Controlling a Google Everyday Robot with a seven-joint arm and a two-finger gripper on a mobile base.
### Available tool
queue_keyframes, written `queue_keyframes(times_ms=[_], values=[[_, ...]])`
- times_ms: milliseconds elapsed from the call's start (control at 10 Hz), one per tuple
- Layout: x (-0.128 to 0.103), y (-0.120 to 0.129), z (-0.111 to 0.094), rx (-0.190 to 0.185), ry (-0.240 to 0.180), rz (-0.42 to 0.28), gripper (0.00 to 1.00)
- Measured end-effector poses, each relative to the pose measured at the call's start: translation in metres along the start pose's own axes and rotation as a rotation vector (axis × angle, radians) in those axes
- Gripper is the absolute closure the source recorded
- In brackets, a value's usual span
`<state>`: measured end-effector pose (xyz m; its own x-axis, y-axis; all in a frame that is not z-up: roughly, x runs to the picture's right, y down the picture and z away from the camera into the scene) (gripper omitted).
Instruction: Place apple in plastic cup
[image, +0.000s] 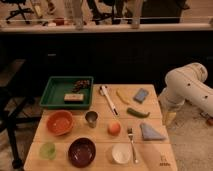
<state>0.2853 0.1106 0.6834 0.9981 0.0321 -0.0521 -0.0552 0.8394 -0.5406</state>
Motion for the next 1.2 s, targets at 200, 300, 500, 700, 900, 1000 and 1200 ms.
queue_keyframes(times_ms=[200, 300, 500, 700, 900, 1000, 1200], values=[[0.0000, 0.0000, 0.0000, 0.000, 0.000, 0.000, 0.20], [0.0000, 0.0000, 0.0000, 0.000, 0.000, 0.000, 0.20], [0.0000, 0.0000, 0.0000, 0.000, 0.000, 0.000, 0.20], [0.0000, 0.0000, 0.0000, 0.000, 0.000, 0.000, 0.20], [0.0000, 0.0000, 0.0000, 0.000, 0.000, 0.000, 0.20], [0.0000, 0.0000, 0.0000, 0.000, 0.000, 0.000, 0.20], [-0.0002, 0.0007, 0.0002, -0.001, 0.005, -0.019, 0.20]])
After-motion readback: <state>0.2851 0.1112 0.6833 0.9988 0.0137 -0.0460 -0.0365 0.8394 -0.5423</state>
